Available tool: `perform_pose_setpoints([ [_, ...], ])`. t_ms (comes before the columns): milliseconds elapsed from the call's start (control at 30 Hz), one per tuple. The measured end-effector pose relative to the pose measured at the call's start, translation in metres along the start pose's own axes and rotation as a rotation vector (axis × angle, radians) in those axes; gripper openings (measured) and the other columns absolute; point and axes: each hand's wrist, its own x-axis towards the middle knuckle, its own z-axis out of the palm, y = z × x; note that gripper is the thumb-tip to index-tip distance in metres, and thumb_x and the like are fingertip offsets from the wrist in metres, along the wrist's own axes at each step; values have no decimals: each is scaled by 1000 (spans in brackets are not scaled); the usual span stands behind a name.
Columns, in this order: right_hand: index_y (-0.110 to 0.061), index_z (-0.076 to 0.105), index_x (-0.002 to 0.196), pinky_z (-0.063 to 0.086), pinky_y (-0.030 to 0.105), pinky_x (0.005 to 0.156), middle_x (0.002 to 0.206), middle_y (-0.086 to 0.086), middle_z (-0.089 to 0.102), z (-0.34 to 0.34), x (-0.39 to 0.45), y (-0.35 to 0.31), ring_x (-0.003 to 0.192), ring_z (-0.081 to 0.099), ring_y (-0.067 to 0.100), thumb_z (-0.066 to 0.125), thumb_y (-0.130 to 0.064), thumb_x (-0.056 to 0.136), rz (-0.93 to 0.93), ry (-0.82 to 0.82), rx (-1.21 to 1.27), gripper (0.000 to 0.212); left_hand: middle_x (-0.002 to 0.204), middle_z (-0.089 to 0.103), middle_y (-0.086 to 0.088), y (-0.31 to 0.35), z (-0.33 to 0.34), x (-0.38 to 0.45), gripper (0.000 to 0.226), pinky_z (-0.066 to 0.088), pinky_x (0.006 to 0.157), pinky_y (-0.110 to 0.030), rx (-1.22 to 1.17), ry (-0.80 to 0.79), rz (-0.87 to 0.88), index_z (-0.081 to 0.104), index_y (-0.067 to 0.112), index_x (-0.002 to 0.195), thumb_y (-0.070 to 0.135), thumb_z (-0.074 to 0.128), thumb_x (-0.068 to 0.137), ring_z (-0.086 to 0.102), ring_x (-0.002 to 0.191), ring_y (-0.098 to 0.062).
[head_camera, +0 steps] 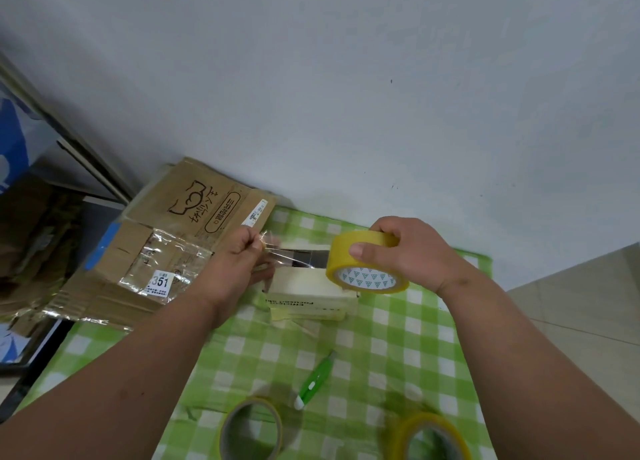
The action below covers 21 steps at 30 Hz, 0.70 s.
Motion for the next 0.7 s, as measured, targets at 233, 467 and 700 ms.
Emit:
perform_pose_setpoints([
  [233, -17, 53, 61, 33, 31, 62, 60, -5, 46, -8, -5, -8, 58, 45, 14, 70, -48, 71, -3, -10, 326, 37, 99, 70, -7, -2, 2, -5, 22, 53, 86, -28, 58, -22, -1, 43, -8, 108, 12, 35, 107, 66, 90, -15],
  [467, -14, 69, 90, 50, 38, 75, 90, 4, 69, -19, 12, -21, 85, 65, 22, 70, -37, 84, -19, -127, -1, 24, 75, 70, 14, -5, 8, -6, 19, 36, 64, -31, 226, 35, 18, 46, 2, 98, 14, 34, 107, 54, 65, -4],
  [700, -21, 68, 91, 50, 37, 78, 91, -3, 67, -4, 26, -28, 87, 63, 16, 64, -52, 85, -24, -170, -207, 33, 106, 75, 7, -23, 4, 4, 24, 38, 79, -31, -30, 52, -83, 43, 18, 84, 13, 37, 106, 50, 81, -16],
])
